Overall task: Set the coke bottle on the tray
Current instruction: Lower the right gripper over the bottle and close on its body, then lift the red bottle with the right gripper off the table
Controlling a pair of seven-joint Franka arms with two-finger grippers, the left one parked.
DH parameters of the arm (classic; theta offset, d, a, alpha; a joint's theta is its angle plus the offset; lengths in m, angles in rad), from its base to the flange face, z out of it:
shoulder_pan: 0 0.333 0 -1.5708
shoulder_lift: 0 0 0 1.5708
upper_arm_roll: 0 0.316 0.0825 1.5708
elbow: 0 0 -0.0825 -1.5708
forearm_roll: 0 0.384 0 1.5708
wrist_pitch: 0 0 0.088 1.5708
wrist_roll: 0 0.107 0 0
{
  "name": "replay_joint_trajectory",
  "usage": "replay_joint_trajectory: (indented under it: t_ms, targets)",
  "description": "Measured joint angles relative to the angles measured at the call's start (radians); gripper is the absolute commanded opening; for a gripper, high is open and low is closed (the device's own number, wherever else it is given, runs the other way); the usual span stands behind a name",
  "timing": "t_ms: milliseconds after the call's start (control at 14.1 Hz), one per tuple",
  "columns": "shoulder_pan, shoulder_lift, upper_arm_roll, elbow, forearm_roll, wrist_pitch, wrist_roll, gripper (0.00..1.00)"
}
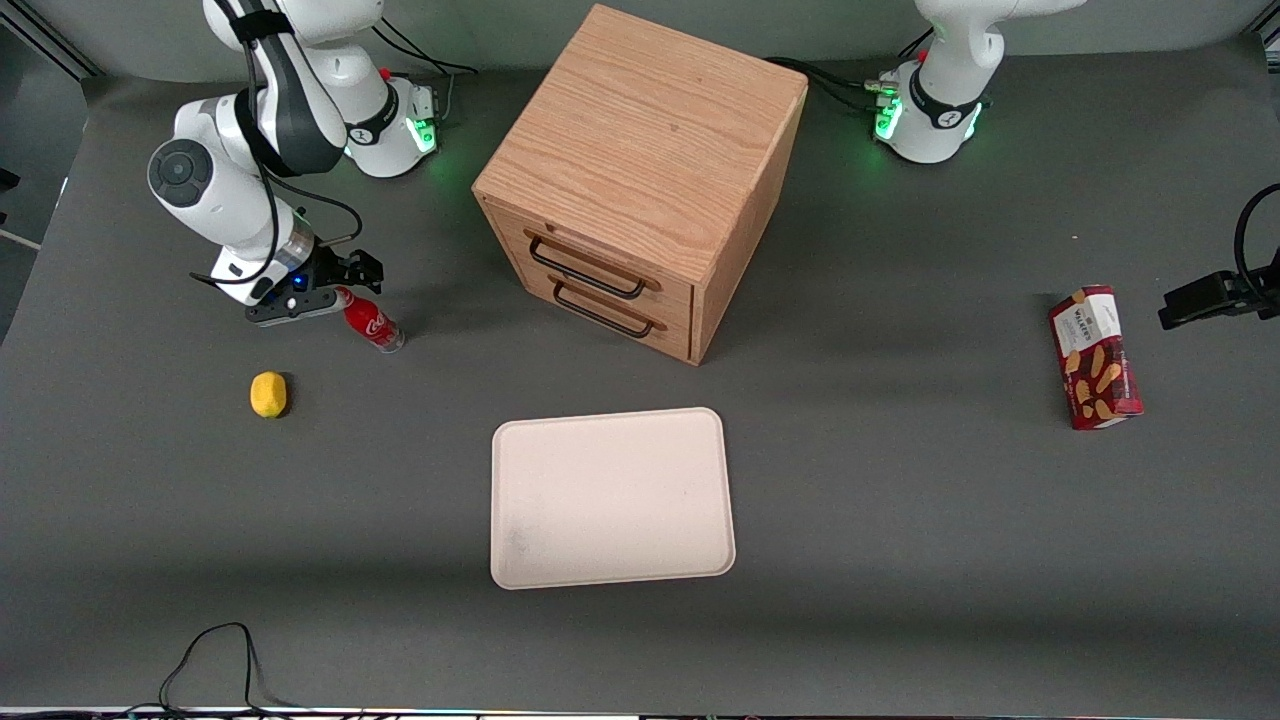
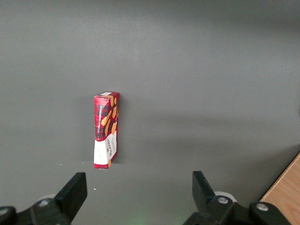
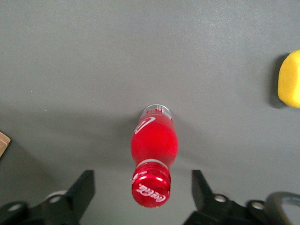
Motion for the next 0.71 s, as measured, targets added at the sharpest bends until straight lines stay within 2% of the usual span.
replay_joint_trajectory:
  t_ms: [71,142,708]
  targets:
    - [-0.001,0.000,-0.001,-0.001,0.000,0.000,-0.002,0.07]
    - [-0.001,0.000,-0.001,-0.001,0.000,0.000,-0.004,0.00]
    - [-0.002,0.000,-0.014,-0.001,-0.002,0.001,-0.005,0.00]
